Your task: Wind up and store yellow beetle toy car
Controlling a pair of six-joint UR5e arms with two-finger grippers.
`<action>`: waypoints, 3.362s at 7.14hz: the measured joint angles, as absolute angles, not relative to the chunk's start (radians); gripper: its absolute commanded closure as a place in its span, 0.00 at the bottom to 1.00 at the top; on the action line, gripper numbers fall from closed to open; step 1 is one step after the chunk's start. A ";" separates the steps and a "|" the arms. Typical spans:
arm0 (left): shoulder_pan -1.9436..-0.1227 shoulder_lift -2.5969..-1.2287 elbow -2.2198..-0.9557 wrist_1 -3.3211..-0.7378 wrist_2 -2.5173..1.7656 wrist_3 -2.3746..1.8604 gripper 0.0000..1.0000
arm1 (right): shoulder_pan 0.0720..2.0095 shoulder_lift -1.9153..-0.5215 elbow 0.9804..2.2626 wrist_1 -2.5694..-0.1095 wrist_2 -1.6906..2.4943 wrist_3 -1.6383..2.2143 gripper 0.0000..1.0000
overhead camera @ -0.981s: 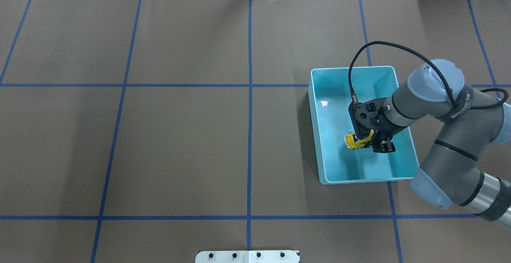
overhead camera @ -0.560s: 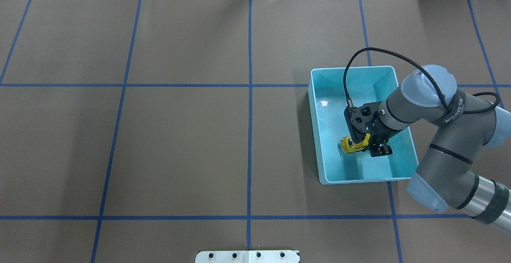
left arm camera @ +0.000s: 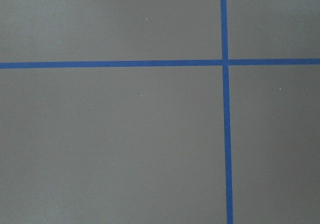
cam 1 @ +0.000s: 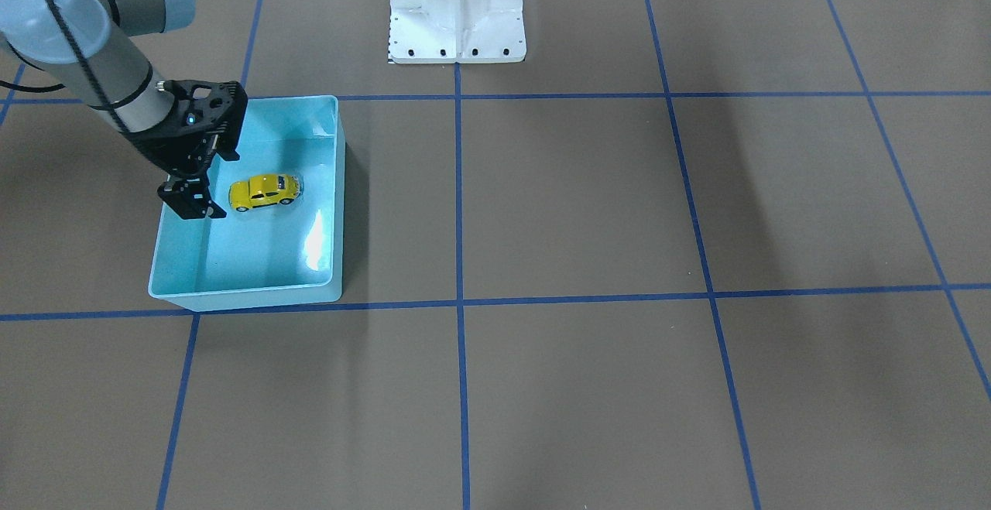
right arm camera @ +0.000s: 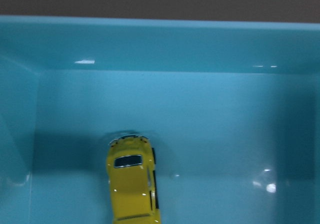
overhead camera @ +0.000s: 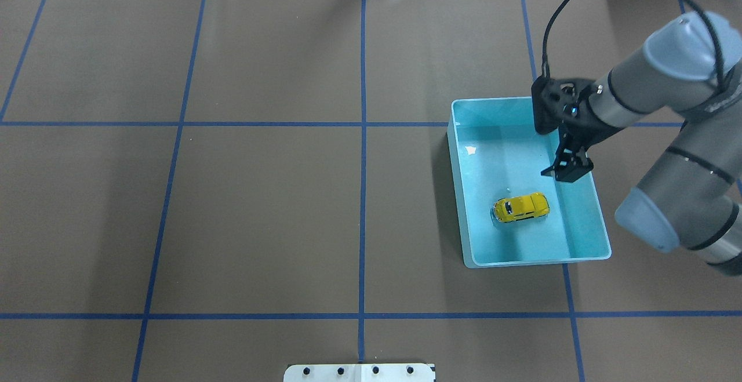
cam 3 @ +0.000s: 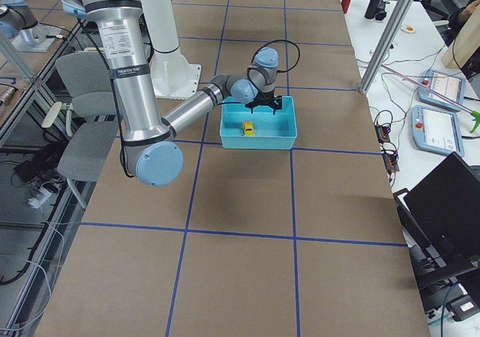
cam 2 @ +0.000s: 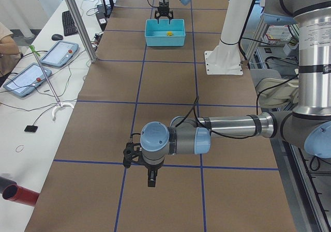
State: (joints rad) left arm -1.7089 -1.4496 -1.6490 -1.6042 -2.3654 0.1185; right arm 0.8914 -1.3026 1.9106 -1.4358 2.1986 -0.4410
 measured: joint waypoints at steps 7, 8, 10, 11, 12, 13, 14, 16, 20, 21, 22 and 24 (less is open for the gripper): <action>-1.708 -1.451 -1.649 -1.605 -2.365 0.118 0.00 | 1.390 -1.336 1.637 -1.595 2.264 0.226 0.00; -1.708 -1.451 -1.649 -1.605 -2.365 0.118 0.00 | 1.450 -1.393 1.630 -1.600 2.303 0.227 0.00; -1.708 -1.451 -1.649 -1.605 -2.365 0.118 0.00 | 1.523 -1.475 1.627 -1.597 2.346 0.230 0.00; -1.707 -1.451 -1.649 -1.605 -2.365 0.118 0.00 | 1.532 -1.486 1.623 -1.596 2.348 0.234 0.00; -1.707 -1.451 -1.648 -1.605 -2.364 0.118 0.00 | 1.535 -1.492 1.622 -1.595 2.349 0.232 0.00; -1.707 -1.451 -1.646 -1.605 -2.364 0.119 0.00 | 1.535 -1.495 1.624 -1.592 2.350 0.221 0.00; -1.707 -1.451 -1.645 -1.605 -2.364 0.119 0.00 | 1.534 -1.500 1.629 -1.580 2.352 0.202 0.00; -1.707 -1.451 -1.642 -1.605 -2.364 0.120 0.00 | 1.532 -1.521 1.634 -1.550 2.358 0.130 0.00; -1.707 -1.451 -1.636 -1.605 -2.364 0.120 0.00 | 1.530 -1.531 1.626 -1.545 2.364 0.074 0.00; -1.707 -1.451 -1.635 -1.605 -2.364 0.121 0.00 | 1.529 -1.531 1.626 -1.545 2.364 0.074 0.00; -1.707 -1.451 -1.634 -1.605 -2.364 0.121 0.00 | 1.528 -1.531 1.626 -1.545 2.363 0.075 0.00; -1.707 -1.451 -1.631 -1.605 -2.364 0.121 0.00 | 1.527 -1.530 1.626 -1.545 2.361 0.075 0.00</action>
State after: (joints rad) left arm -1.7073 -1.4512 -1.6313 -1.6045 -2.3639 0.1208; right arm 1.5269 -1.5303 1.6260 -1.5447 2.3614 0.0755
